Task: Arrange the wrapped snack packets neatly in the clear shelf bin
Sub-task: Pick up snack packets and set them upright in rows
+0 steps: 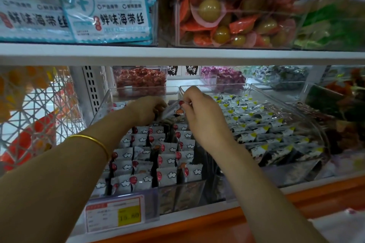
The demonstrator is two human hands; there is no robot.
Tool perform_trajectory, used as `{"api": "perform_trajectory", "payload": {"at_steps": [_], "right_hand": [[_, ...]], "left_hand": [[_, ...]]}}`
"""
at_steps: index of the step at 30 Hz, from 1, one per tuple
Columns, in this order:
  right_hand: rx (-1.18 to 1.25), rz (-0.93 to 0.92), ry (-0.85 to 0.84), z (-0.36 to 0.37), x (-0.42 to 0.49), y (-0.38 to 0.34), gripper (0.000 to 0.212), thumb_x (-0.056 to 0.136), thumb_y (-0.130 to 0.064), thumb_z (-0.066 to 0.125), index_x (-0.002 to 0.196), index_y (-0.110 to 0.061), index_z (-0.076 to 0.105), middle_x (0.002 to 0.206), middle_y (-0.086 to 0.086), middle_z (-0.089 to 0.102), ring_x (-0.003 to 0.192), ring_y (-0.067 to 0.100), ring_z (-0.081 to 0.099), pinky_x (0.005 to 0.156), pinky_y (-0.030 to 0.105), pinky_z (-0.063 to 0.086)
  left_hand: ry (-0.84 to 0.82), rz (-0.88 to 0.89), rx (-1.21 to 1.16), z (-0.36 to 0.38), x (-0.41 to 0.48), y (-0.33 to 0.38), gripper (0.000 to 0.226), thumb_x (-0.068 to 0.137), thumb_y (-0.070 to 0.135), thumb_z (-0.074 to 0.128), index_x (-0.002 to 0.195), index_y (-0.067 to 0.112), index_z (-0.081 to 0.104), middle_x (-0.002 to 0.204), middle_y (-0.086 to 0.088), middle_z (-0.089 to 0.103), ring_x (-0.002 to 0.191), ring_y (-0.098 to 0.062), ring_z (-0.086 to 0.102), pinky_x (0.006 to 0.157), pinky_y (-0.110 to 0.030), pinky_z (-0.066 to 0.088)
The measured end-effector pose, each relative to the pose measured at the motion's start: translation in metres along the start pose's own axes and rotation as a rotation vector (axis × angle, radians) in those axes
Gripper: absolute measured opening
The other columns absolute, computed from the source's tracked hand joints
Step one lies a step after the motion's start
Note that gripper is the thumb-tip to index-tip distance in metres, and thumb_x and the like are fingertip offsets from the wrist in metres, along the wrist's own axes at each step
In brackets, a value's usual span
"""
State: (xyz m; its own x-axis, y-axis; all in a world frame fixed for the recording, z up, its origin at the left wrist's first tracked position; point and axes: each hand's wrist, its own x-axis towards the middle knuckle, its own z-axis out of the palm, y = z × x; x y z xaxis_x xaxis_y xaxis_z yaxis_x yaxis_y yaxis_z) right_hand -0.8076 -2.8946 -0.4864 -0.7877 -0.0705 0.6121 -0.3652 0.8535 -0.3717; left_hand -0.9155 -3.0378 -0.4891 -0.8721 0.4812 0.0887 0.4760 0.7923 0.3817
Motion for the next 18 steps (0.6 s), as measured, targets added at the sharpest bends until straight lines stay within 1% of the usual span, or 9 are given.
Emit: {"api": "perform_trajectory", "payload": {"at_steps": [2, 5, 7, 9, 11, 14, 16, 18], "right_hand": [[0.027, 0.009, 0.019, 0.0, 0.0, -0.001, 0.005, 0.097, -0.011, 0.046, 0.097, -0.006, 0.05, 0.078, 0.009, 0.054, 0.07, 0.02, 0.047, 0.059, 0.037, 0.038], [0.073, 0.029, 0.049, 0.001, 0.0, -0.002, 0.008, 0.096, -0.012, 0.048, 0.089, -0.009, 0.046, 0.075, 0.008, 0.052, 0.067, 0.02, 0.045, 0.059, 0.038, 0.038], [0.098, 0.05, 0.065, 0.001, 0.001, -0.003, 0.009, 0.096, -0.011, 0.049, 0.088, -0.008, 0.045, 0.075, 0.009, 0.054, 0.066, 0.021, 0.046, 0.06, 0.039, 0.039], [0.123, 0.064, 0.089, 0.001, 0.001, -0.003, 0.008, 0.095, -0.009, 0.049, 0.089, -0.005, 0.048, 0.078, 0.014, 0.057, 0.068, 0.027, 0.051, 0.061, 0.043, 0.041], [0.142, 0.073, 0.119, 0.002, 0.001, -0.003, 0.006, 0.094, -0.006, 0.049, 0.089, -0.003, 0.049, 0.079, 0.016, 0.057, 0.071, 0.031, 0.053, 0.062, 0.045, 0.041], [0.161, 0.077, 0.168, 0.003, 0.001, -0.003, 0.006, 0.094, -0.006, 0.05, 0.088, -0.004, 0.049, 0.075, 0.015, 0.057, 0.067, 0.03, 0.054, 0.059, 0.043, 0.039], [0.172, 0.076, 0.209, 0.003, 0.0, -0.002, 0.007, 0.095, -0.007, 0.05, 0.088, -0.005, 0.048, 0.072, 0.012, 0.056, 0.064, 0.027, 0.052, 0.056, 0.037, 0.036], [0.185, 0.082, 0.241, 0.004, 0.0, -0.002, 0.008, 0.095, -0.009, 0.049, 0.088, -0.006, 0.048, 0.072, 0.012, 0.055, 0.063, 0.026, 0.051, 0.056, 0.037, 0.036]], "left_hand": [[0.03, 0.007, -0.01, 0.001, -0.002, -0.002, 0.05, 0.085, -0.014, 0.044, 0.129, 0.008, 0.05, 0.124, -0.014, 0.057, 0.109, -0.023, 0.054, 0.091, -0.032, 0.046], [0.111, 0.0, 0.006, 0.002, -0.006, -0.004, 0.051, 0.085, -0.011, 0.046, 0.131, 0.01, 0.049, 0.128, -0.012, 0.057, 0.115, -0.025, 0.053, 0.096, -0.037, 0.045], [0.148, 0.002, 0.028, 0.003, -0.008, -0.006, 0.05, 0.085, -0.009, 0.049, 0.13, 0.012, 0.05, 0.127, -0.011, 0.058, 0.115, -0.026, 0.054, 0.094, -0.039, 0.047], [0.164, 0.006, 0.051, 0.003, -0.011, -0.007, 0.049, 0.085, -0.006, 0.05, 0.13, 0.013, 0.051, 0.124, -0.011, 0.06, 0.114, -0.027, 0.054, 0.091, -0.038, 0.048], [0.158, 0.007, 0.069, 0.004, -0.012, -0.007, 0.047, 0.086, -0.002, 0.05, 0.131, 0.013, 0.051, 0.125, -0.011, 0.06, 0.115, -0.028, 0.052, 0.094, -0.039, 0.046], [0.131, -0.025, 0.092, 0.006, -0.012, -0.01, 0.04, 0.088, 0.005, 0.049, 0.126, 0.013, 0.053, 0.124, -0.01, 0.06, 0.117, -0.029, 0.05, 0.101, -0.045, 0.038], [0.109, -0.052, 0.121, 0.006, -0.011, -0.011, 0.034, 0.088, 0.011, 0.05, 0.122, 0.012, 0.053, 0.122, -0.011, 0.06, 0.115, -0.028, 0.051, 0.102, -0.048, 0.036], [0.086, -0.061, 0.145, 0.005, -0.01, -0.01, 0.035, 0.089, 0.018, 0.051, 0.123, 0.013, 0.05, 0.121, -0.011, 0.06, 0.112, -0.028, 0.052, 0.101, -0.048, 0.036]]}}
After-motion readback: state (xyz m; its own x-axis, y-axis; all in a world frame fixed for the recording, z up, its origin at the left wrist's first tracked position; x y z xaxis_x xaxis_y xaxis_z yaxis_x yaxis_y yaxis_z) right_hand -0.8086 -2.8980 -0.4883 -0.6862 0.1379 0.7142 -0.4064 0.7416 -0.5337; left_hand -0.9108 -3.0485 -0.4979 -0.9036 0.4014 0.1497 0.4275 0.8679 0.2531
